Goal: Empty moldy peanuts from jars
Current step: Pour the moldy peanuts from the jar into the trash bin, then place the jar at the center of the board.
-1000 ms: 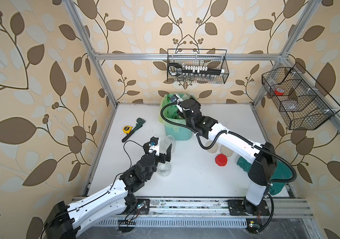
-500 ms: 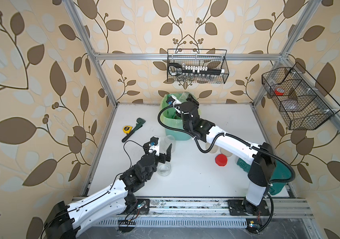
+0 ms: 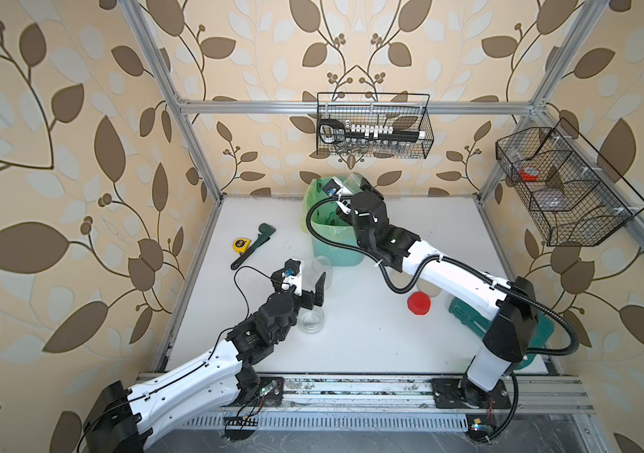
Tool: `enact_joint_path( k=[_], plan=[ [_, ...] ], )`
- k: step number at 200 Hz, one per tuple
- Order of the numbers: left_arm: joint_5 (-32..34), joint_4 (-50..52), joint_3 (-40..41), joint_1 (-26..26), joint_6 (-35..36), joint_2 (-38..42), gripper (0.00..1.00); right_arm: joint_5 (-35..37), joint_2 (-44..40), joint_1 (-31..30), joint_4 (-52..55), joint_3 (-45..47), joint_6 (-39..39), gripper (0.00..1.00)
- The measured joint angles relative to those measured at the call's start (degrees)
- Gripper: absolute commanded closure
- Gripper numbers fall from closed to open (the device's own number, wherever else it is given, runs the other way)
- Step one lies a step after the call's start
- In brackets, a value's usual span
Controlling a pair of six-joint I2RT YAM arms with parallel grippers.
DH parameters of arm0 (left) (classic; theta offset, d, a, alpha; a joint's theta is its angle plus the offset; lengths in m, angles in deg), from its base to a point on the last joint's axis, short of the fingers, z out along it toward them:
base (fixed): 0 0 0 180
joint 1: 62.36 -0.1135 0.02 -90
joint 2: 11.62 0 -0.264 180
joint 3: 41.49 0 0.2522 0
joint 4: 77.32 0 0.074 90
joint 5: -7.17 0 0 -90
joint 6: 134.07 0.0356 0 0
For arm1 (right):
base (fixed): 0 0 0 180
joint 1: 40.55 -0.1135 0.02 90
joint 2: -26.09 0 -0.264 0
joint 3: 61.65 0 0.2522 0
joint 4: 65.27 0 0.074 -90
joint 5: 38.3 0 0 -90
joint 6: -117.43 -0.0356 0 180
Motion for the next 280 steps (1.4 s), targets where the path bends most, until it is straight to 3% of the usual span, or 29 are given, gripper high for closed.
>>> enact_joint_path(
  k=[50, 99, 130, 172, 236, 259, 280],
  plan=[
    [0.0, 0.0, 0.0, 0.0, 0.0, 0.0, 0.01, -14.4, -9.0, 7.6, 10.4, 0.0, -21.4, 1.00],
    [-0.4, 0.1, 0.0, 0.0, -0.3, 0.0, 0.01, -32.1, -23.2, 16.6, 9.6, 9.2, -39.1, 1.00],
    [-0.9, 1.0, -0.3, 0.0, -0.7, 0.1, 0.01, -43.9, -26.9, 22.0, 8.5, 13.8, -49.2, 1.00],
    [-3.1, 1.6, -1.0, 0.0, -1.8, 1.2, 0.01, -55.2, -30.2, 25.5, 11.4, 18.4, -56.5, 1.00],
    [-11.7, 6.4, -6.9, 0.0, -3.3, 0.4, 0.01, -68.5, -48.2, 28.4, 6.2, 45.0, -65.8, 1.00],
    [-17.4, 12.3, -11.7, 0.0, -5.0, 0.2, 0.12, -70.4, -52.9, 29.0, 5.0, 55.9, -67.1, 1.00],
    [-21.2, 19.1, -17.5, 0.0, -7.1, -1.2, 0.17, -72.2, -51.7, 30.8, 7.2, 58.3, -66.5, 1.00]
  ],
)
